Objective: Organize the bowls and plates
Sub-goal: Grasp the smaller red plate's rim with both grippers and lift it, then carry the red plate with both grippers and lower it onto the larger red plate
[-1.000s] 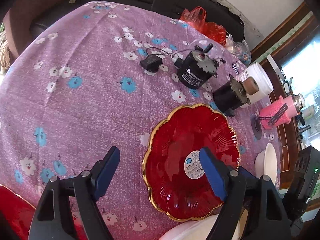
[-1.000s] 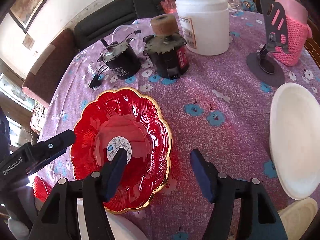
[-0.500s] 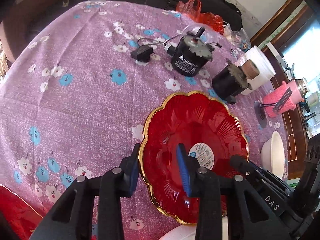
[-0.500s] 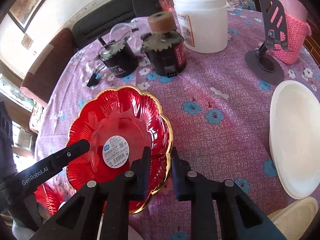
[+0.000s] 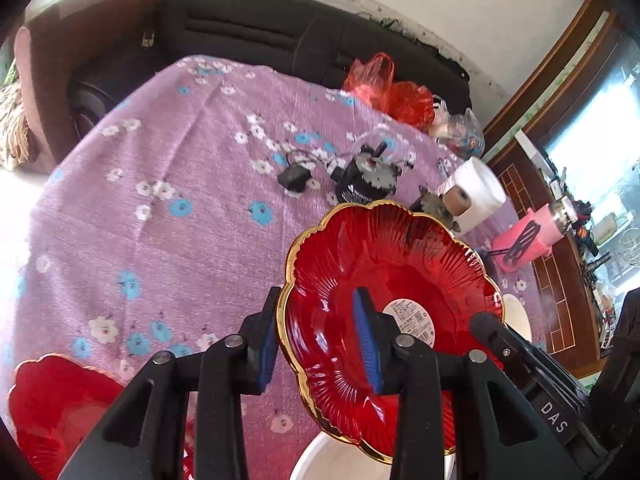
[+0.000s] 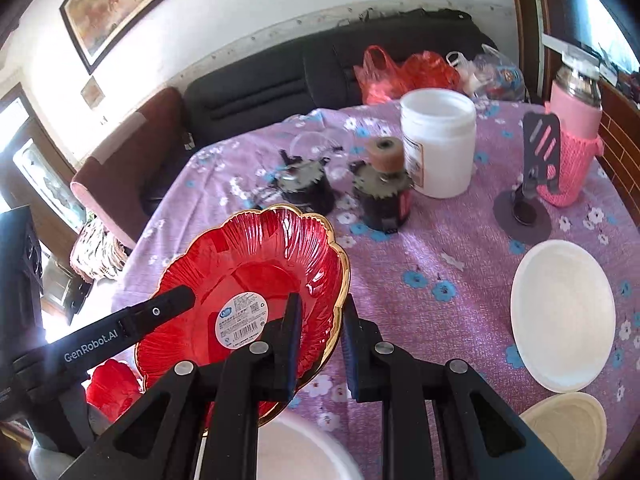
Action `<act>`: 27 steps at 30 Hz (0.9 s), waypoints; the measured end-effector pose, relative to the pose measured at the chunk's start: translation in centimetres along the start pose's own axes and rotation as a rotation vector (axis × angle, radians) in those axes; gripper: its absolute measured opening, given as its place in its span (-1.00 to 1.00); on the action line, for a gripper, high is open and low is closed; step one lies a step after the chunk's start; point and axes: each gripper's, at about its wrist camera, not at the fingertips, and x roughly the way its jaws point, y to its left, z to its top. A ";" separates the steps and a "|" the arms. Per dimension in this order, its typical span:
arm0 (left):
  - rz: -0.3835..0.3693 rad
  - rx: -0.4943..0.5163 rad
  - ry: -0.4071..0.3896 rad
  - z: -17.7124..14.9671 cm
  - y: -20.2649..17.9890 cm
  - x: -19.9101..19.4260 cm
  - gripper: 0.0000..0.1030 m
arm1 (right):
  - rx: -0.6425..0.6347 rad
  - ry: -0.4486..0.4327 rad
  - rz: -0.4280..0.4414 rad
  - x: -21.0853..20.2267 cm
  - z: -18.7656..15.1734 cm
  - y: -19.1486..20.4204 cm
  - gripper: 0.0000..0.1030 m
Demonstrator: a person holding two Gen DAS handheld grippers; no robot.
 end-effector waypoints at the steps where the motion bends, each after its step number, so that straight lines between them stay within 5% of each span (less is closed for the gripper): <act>1: 0.001 0.001 -0.019 -0.2 0.2 -1.0 -0.35 | -0.008 -0.005 0.011 -0.4 -0.1 0.7 -0.61; 14: 0.090 -0.030 -0.246 -6.2 6.6 -13.3 -0.34 | -0.149 -0.016 0.147 -4.2 -5.8 10.0 -0.60; 27: 0.165 -0.150 -0.236 -12.2 14.8 -14.2 -0.34 | -0.250 0.099 0.165 -0.8 -13.3 16.3 -0.60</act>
